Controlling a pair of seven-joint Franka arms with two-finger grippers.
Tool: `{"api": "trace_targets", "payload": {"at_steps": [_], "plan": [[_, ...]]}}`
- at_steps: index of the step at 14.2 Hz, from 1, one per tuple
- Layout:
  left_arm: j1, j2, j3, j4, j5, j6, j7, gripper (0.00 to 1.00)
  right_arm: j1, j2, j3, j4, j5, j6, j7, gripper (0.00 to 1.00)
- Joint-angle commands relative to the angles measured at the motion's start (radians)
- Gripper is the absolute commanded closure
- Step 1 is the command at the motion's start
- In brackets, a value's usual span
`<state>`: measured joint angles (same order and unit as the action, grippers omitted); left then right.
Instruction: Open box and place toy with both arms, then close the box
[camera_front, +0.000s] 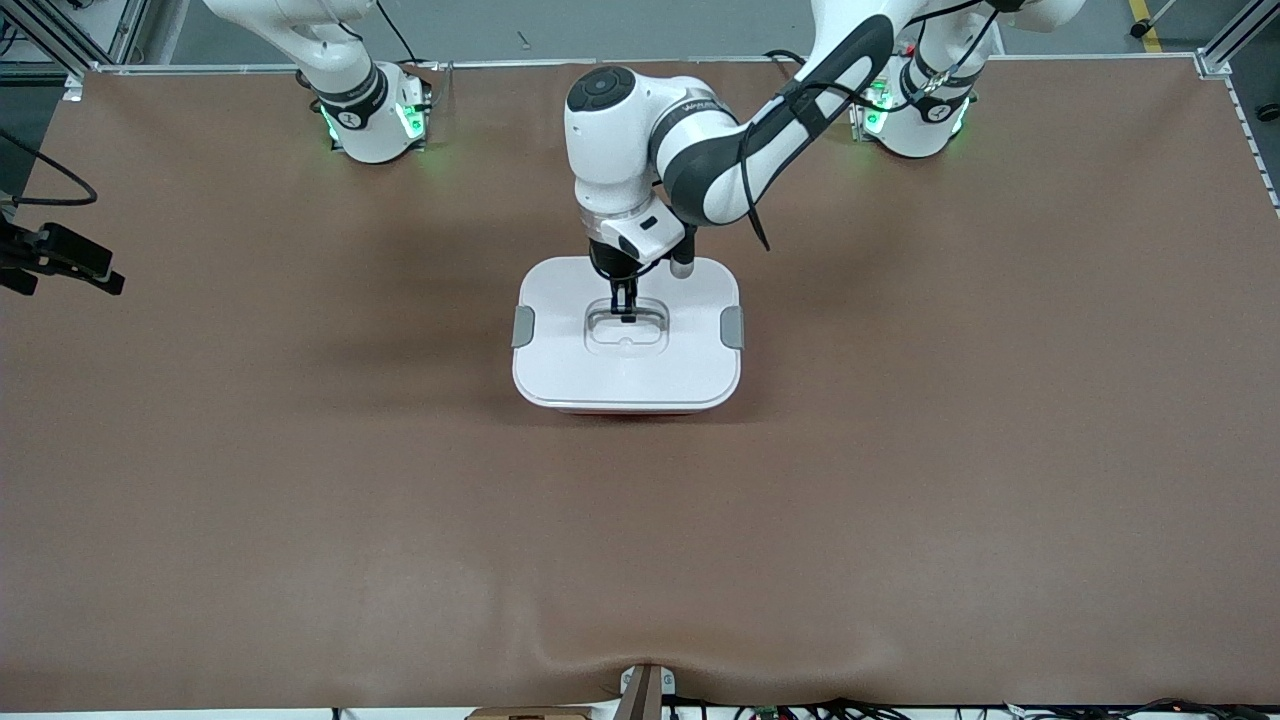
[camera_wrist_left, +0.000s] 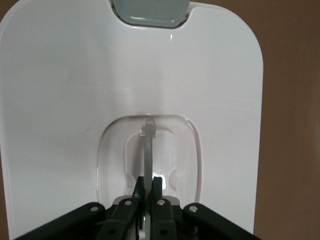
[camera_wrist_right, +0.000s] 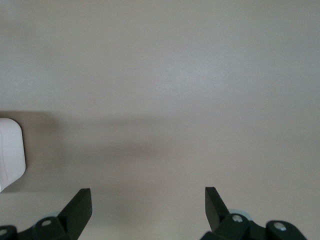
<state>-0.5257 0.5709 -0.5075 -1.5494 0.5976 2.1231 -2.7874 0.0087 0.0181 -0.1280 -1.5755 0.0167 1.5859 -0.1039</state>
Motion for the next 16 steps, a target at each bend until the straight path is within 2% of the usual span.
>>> {"api": "trace_targets", "payload": {"at_steps": [1,16], "plan": [[-0.028,0.020,0.006,0.023,0.065,0.001,-0.210,1.00,-0.012,0.000,0.010,0.018,-0.001,-0.021,-0.010,0.00],[-0.025,0.024,0.006,0.008,0.070,-0.005,-0.212,1.00,-0.012,0.000,0.010,0.020,-0.004,-0.021,-0.013,0.00]]}}
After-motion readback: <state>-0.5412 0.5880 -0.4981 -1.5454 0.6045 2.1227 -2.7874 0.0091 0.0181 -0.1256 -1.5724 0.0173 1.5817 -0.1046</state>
